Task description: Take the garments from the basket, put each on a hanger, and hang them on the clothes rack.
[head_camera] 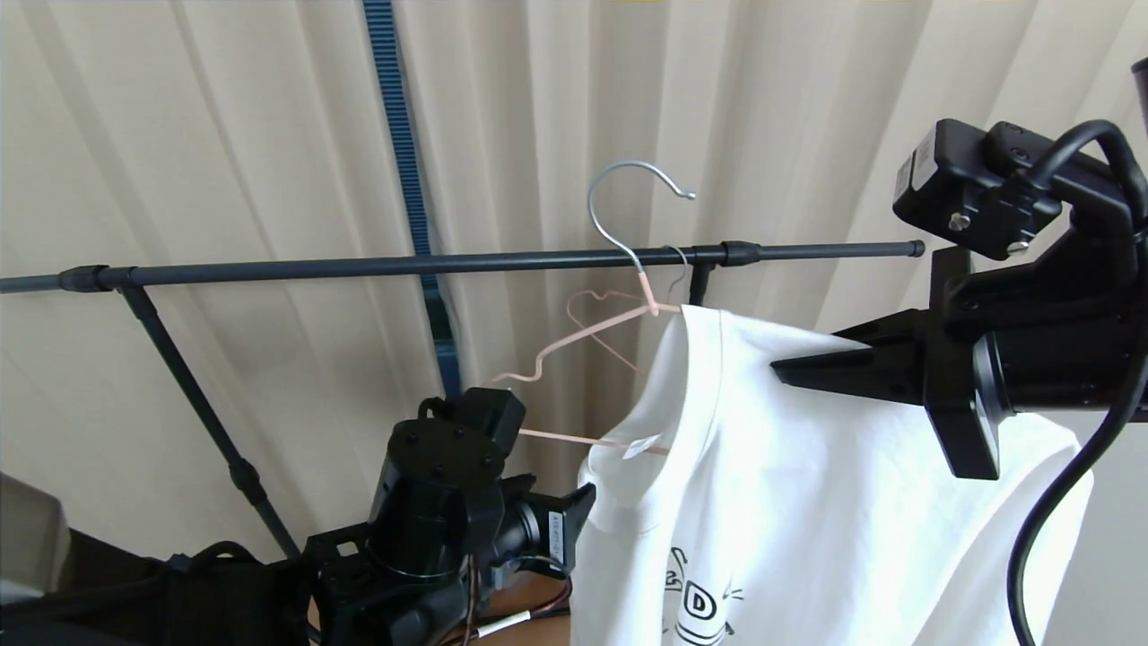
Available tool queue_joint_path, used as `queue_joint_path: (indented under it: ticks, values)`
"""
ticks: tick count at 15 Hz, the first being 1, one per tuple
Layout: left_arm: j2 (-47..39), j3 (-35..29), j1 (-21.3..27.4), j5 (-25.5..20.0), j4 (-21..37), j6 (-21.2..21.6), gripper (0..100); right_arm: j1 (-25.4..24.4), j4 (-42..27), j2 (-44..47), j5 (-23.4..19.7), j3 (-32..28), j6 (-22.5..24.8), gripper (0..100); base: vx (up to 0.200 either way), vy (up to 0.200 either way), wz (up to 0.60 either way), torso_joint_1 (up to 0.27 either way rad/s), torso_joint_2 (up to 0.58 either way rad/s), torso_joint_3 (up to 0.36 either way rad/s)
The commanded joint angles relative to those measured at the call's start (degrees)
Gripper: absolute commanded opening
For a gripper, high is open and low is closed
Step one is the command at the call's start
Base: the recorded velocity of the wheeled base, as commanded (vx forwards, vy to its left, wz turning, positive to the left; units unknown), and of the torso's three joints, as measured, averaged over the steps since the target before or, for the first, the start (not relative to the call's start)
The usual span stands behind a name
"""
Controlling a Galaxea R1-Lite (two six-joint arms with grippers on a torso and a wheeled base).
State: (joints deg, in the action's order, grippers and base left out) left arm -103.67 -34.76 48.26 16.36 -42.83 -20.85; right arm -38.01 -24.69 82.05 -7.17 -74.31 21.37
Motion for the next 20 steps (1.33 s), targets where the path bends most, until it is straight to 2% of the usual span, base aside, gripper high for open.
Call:
queue_joint_path:
  ticks: [1,4,7,13,14,20]
  values:
    - [1.7,0.8,0.0,0.0,-0.1,-0.6,100,0.0,0.8,0.5,0.0,0.1,-0.3,0,0.0,0.0,0.0,0.0,0.0,0.0]
    - [-1.3,-0.9,-0.1,0.5,-0.1,-3.0,100,-0.1,1.0,0.3,0.0,0.0,-3.2,0,0.0,0.0,0.0,0.0,0.0,0.0]
    - [-4.6,-4.4,-0.4,0.8,-0.1,-3.9,100,-0.3,1.1,-0.1,-0.3,0.1,-4.0,0,0.0,0.0,0.0,0.0,0.0,0.0]
    - [-7.5,-6.8,-0.2,0.9,-0.1,-3.8,100,-1.8,2.7,-1.3,-0.4,0.2,-6.1,0,0.0,0.0,0.0,0.0,0.0,0.0]
    - [-8.0,-6.8,-0.2,0.9,-0.1,-3.7,0,-1.8,2.7,-1.4,-0.4,0.2,-6.1,0,0.0,0.0,0.0,0.0,0.0,0.0]
    - [-6.6,-6.2,-0.6,0.8,-0.1,-3.9,0,-1.5,3.2,-3.8,-0.5,1.6,-6.3,0,0.0,0.0,0.0,0.0,0.0,0.0]
